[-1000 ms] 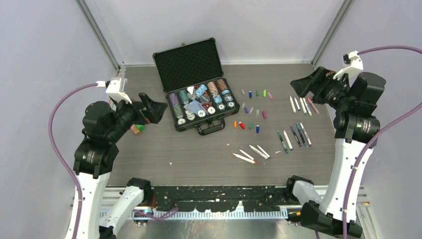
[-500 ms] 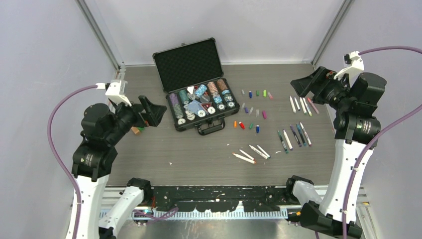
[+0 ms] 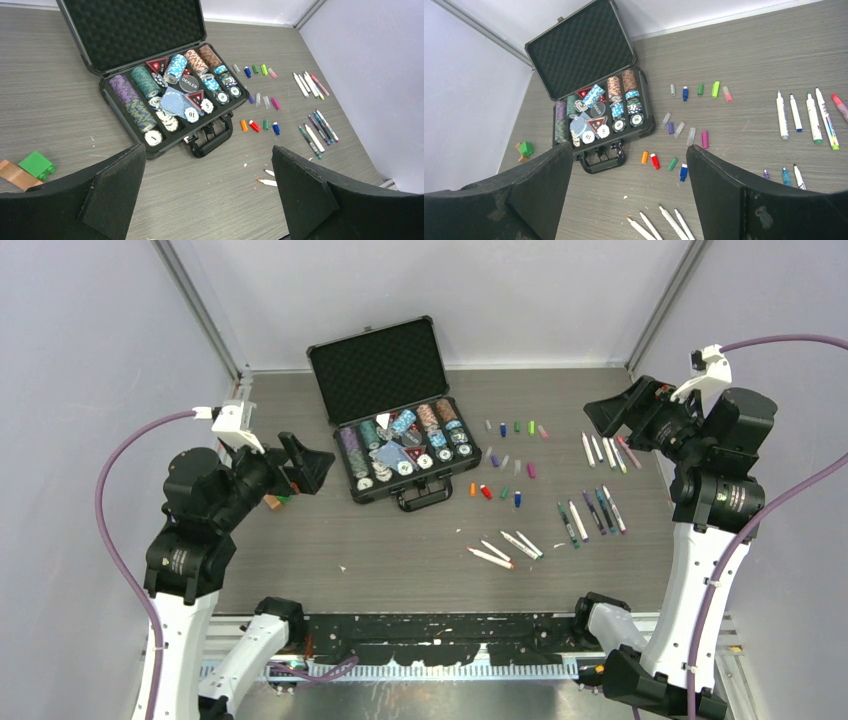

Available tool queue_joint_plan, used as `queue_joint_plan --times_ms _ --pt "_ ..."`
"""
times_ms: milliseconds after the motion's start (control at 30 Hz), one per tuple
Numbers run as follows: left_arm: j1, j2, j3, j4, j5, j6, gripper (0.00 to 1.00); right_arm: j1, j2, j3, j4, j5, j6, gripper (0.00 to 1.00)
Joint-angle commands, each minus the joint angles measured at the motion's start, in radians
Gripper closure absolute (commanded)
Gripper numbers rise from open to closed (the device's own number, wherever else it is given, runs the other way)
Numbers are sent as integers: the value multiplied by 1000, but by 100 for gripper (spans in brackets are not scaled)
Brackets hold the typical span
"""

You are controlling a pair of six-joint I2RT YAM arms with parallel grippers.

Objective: Open the pen caps
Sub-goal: Reset both arms

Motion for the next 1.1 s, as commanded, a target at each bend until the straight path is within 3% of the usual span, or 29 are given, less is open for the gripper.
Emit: queue_joint_plan --times_ms 0,1067 --pt "7 -11 14 -1 4 25 0 -4 -16 3 25 13 -16 12" --pt "7 -11 16 -7 5 33 0 -3 -20 -2 25 -6 -16 12"
